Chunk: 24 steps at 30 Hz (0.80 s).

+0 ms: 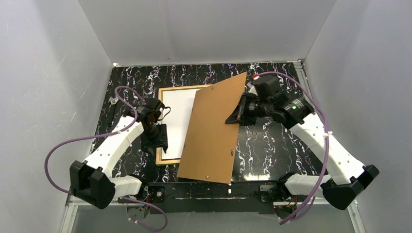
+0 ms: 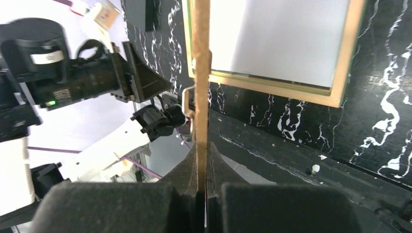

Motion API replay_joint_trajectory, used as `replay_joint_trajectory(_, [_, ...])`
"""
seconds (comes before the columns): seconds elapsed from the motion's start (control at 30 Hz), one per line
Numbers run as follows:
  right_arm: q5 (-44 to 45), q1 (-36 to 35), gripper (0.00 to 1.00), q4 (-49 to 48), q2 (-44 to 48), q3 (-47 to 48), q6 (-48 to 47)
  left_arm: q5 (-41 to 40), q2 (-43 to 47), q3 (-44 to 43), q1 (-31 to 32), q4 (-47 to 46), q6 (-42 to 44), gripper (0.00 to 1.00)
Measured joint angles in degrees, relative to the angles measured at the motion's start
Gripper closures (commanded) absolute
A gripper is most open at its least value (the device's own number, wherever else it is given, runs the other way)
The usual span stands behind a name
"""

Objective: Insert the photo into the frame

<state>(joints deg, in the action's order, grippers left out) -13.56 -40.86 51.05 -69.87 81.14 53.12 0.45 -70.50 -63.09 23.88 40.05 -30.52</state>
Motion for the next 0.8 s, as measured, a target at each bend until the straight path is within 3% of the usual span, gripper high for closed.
replay_joint_trajectory(0.37, [-7.21, 12.74, 0.99, 2.73, 9.51, -3.98, -2.64, 1.27, -8.11, 11.43, -9.11, -12.92, 1.53, 0.50])
replay_joint_trajectory(0.6, [-9.97, 14.69, 0.99, 3.23, 9.73, -6.58, -3.82, 2.43, -14.38, 13.81, -12.90, -20.28, 1.64, 0.68])
replay_joint_trajectory(0.8, [-11.04, 16.17, 0.99, 3.30, 9.81, -6.95, -4.13, 4.35, -17.92, 14.91, -13.81, -23.85, 2.62, 0.93])
